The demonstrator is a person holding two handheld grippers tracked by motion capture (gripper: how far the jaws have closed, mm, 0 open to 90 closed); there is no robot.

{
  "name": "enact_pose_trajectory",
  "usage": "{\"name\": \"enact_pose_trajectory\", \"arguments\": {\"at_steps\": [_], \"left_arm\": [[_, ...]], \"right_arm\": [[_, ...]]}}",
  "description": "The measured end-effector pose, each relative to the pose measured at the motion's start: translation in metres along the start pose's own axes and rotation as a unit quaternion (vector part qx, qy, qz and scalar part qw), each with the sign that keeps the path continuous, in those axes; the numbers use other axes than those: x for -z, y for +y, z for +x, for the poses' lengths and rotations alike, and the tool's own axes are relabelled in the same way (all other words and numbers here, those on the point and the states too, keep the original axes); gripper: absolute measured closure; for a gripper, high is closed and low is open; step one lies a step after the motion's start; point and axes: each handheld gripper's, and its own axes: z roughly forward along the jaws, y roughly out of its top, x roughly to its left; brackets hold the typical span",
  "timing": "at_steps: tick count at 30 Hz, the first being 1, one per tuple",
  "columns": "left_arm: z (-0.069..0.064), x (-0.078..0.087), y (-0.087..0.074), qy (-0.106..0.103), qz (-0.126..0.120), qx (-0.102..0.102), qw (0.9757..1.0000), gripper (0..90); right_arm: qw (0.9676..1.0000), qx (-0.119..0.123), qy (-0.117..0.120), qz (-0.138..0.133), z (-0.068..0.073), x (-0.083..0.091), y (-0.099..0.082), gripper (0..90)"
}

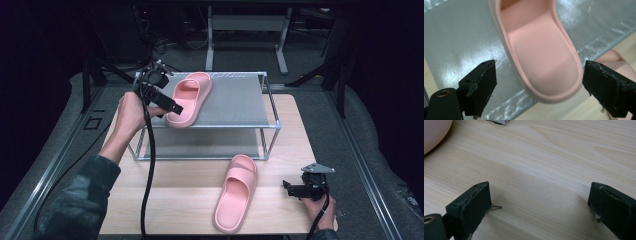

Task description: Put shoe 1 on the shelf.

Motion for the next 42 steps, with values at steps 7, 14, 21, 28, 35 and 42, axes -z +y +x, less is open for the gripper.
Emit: {"name": "enact_pose_trajectory", "arguments": {"at_steps": [7,14,21,28,35,42], "left_arm": [[0.003,-0.008,-0.03,-0.014,0.003,-0.006,0.9999,15.6],[-0.002,-0.018,-0.04,-0.038,-0.009,-0.016,0.9991,41.4],[-0.02,-0.023,-0.033,-0.04,-0.019,-0.023,0.9988,49.0],[-0.029,-0.032,-0.022,-0.042,-0.021,-0.024,0.9986,55.1],[-0.031,-0.04,-0.016,-0.044,-0.023,-0.02,0.9986,55.0],[-0.034,-0.029,-0.025,-0.047,-0.026,-0.022,0.9983,26.5]], "right_arm": [[1.0,-0.001,0.0,0.0,0.0,0.0,0.0,4.3],[1.0,-0.002,-0.001,0.0,0.0,0.0,0.0,4.4],[1.0,-0.002,-0.001,0.0,0.0,0.0,0.0,4.5],[1.0,-0.002,-0.001,0.0,0.0,0.0,0.0,4.5],[1.0,-0.002,-0.001,0.0,0.0,0.0,0.0,4.5],[1.0,-0.001,-0.001,0.0,0.0,0.0,0.0,4.6]]}}
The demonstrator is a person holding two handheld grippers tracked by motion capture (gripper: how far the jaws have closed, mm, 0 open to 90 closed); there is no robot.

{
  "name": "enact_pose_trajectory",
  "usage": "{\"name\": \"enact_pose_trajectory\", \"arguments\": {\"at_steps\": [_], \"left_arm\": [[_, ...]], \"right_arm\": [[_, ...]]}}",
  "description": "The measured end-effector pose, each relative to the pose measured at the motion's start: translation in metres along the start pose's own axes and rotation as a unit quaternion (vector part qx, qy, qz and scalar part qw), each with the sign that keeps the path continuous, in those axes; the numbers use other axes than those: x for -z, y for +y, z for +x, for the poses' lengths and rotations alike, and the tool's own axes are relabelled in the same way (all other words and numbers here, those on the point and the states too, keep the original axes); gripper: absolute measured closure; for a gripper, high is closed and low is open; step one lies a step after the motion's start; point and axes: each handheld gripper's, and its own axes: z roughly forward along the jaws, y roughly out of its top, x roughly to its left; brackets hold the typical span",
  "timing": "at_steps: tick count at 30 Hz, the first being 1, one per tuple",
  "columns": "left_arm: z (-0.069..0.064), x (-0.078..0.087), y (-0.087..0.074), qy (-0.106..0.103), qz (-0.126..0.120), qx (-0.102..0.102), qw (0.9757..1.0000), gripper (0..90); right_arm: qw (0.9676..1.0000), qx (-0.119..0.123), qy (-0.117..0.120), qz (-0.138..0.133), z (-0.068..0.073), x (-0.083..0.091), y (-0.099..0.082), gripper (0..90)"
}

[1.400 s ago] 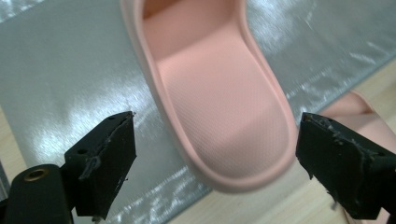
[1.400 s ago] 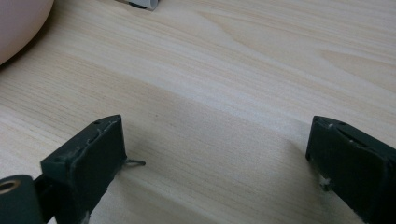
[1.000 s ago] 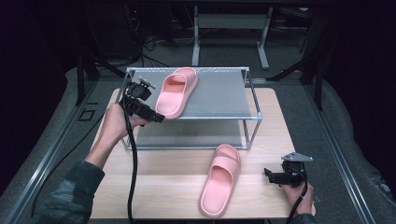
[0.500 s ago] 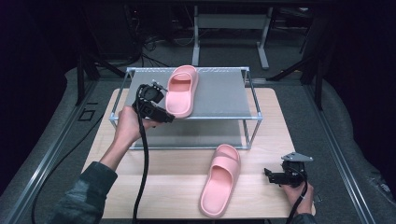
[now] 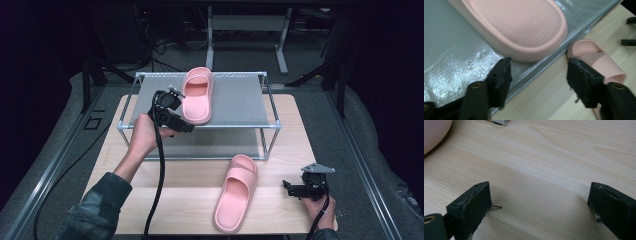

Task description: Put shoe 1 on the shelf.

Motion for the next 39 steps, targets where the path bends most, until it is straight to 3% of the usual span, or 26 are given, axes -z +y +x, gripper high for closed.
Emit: {"name": "enact_pose_trajectory", "arguments": {"at_steps": [1,3,11,13,17,18,20,30,36,39], "left_arm": [[-0.001,0.002,-0.002,0.003,0.001,-0.002,1.0,26.5],[-0.001,0.007,-0.009,0.005,0.0,-0.004,1.0,18.1],[0.005,0.021,-0.044,0.014,-0.007,-0.001,0.9999,10.5],[0.008,0.022,-0.061,0.016,-0.008,0.007,0.9998,8.1],[0.009,0.02,-0.079,0.024,-0.003,0.009,0.9997,5.7],[0.01,0.019,-0.09,0.031,-0.002,0.008,0.9995,3.7],[0.01,0.018,-0.096,0.033,-0.001,0.012,0.9994,3.2],[0.014,0.0,-0.148,0.042,0.01,0.031,0.9986,0.0],[0.018,-0.013,-0.179,0.044,0.002,0.052,0.9977,0.0],[0.018,-0.026,-0.2,0.053,-0.01,0.07,0.9961,0.0]], "right_arm": [[1.0,0.0,0.0,0.0,0.0,0.0,0.0,4.6],[1.0,0.0,0.0,0.0,0.0,0.0,0.0,4.6],[1.0,0.0,0.0,0.0,0.0,0.0,0.0,4.6],[1.0,-0.001,0.0,0.0,0.0,0.0,0.0,4.6],[1.0,-0.001,0.0,0.0,0.0,0.0,0.0,4.6],[1.0,-0.001,0.0,0.0,0.0,0.0,0.0,4.6],[1.0,-0.001,0.0,0.0,0.0,0.0,0.0,4.7],[1.0,-0.002,-0.001,0.0,0.0,0.0,0.0,4.8],[1.0,-0.002,-0.002,0.0,0.0,0.0,0.0,4.9],[1.0,-0.002,-0.002,0.0,0.0,0.0,0.0,4.8]]}}
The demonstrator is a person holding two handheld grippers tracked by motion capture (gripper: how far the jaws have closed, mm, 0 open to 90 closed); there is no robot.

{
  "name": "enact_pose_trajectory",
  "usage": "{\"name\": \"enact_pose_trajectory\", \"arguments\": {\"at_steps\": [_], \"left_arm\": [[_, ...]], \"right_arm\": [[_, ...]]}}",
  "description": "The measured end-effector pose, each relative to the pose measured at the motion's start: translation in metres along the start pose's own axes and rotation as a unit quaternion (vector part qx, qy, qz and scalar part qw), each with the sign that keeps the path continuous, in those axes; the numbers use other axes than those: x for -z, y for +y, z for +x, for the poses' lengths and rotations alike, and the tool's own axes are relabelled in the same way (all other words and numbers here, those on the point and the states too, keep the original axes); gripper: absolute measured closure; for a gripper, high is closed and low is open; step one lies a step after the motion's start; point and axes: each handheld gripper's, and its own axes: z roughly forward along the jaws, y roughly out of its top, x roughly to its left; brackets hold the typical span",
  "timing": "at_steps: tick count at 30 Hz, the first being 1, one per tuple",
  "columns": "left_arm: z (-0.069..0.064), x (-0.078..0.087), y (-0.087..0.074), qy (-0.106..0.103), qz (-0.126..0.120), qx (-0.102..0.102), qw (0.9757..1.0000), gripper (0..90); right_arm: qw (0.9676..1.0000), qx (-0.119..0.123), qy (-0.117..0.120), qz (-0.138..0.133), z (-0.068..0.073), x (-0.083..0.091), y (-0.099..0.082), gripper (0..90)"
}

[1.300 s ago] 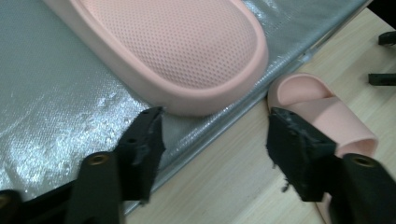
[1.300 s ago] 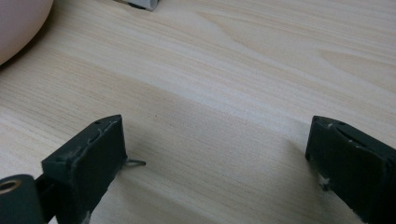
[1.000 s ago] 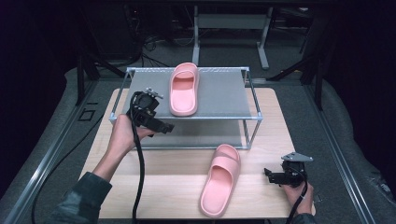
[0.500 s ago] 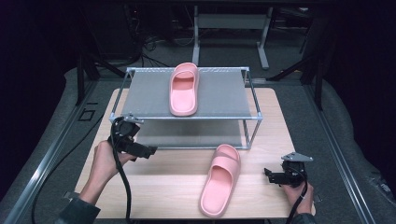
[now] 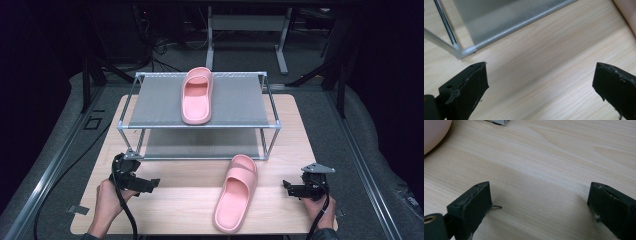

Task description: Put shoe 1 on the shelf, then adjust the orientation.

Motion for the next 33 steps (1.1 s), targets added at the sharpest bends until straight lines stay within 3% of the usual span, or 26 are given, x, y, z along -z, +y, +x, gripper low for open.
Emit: {"name": "enact_pose_trajectory", "arguments": {"at_steps": [7,11,12,17,20,25,29,33], "left_arm": [[0.009,-0.024,-0.028,0.018,-0.016,0.026,0.9994,0.0],[0.016,-0.039,-0.041,0.024,-0.027,0.053,0.9979,0.0],[0.017,-0.044,-0.047,0.024,-0.04,0.066,0.9968,0.0],[0.018,-0.055,-0.055,0.026,-0.047,0.074,0.9958,0.0],[0.017,-0.059,-0.059,0.042,-0.061,0.067,0.995,0.0],[0.014,-0.063,-0.062,0.065,-0.07,0.043,0.9945,0.0],[0.015,-0.063,-0.062,0.064,-0.07,0.042,0.9945,0.0],[0.014,-0.063,-0.062,0.062,-0.071,0.041,0.9947,0.0]], "right_arm": [[1.0,0.0,0.0,0.0,0.0,0.0,0.0,4.8],[1.0,0.0,0.0,0.0,0.0,0.0,0.0,4.9],[1.0,0.0,0.0,0.0,0.0,0.0,0.0,4.9],[1.0,-0.001,-0.004,0.008,0.0,0.001,0.001,5.4],[1.0,-0.002,-0.005,0.007,0.0,0.001,0.002,6.0],[0.999,-0.034,0.01,0.028,0.004,0.009,0.005,5.2],[0.997,-0.056,0.035,0.041,0.014,0.025,0.011,5.2],[0.9959,-0.049,0.052,0.055,0.033,0.038,0.021,5.3]]}}
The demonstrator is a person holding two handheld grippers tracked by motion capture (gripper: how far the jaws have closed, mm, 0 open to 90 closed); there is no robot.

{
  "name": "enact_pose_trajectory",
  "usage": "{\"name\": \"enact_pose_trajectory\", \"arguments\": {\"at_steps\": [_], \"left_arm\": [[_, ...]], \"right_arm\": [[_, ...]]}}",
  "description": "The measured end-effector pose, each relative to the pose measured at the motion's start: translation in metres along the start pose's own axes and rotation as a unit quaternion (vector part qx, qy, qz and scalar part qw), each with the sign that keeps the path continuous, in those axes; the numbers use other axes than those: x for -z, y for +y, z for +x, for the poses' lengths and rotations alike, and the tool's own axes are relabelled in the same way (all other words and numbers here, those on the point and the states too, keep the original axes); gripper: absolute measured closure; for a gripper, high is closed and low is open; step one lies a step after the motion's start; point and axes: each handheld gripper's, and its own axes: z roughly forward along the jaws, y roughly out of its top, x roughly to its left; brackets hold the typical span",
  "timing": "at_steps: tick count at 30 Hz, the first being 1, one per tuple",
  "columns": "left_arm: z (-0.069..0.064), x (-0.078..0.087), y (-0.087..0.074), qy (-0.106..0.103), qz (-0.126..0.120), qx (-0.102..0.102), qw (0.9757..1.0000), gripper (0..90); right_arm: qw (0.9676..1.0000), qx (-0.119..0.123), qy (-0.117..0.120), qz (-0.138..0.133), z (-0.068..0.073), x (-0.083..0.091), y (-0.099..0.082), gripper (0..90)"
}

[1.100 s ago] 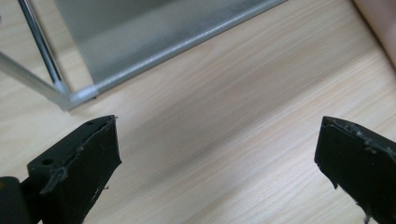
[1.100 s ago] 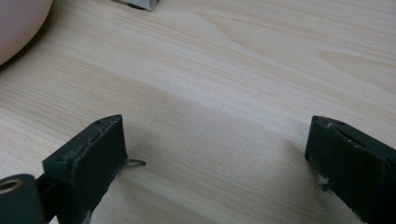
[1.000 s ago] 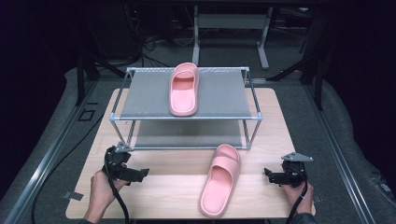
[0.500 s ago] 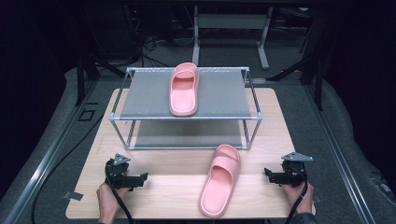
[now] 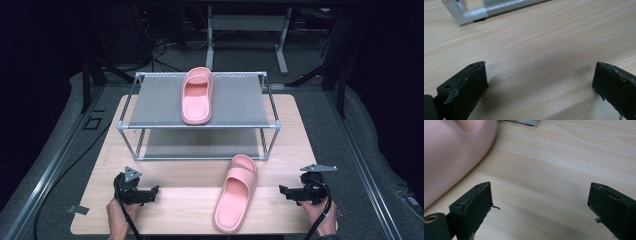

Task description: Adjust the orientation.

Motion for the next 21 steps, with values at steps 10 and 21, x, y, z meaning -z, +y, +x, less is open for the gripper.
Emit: {"name": "enact_pose_trajectory", "arguments": {"at_steps": [10,21], "left_arm": [[0.0,0.0,0.0,0.0,0.0,0.0,1.0,0.0],[0.0,0.0,0.0,0.001,0.0,0.0,1.0,0.0]], "right_arm": [[0.9963,0.046,0.059,0.042,0.074,-0.003,0.016,6.7],[0.9929,0.062,0.065,0.077,0.104,-0.035,0.031,20.8]]}}
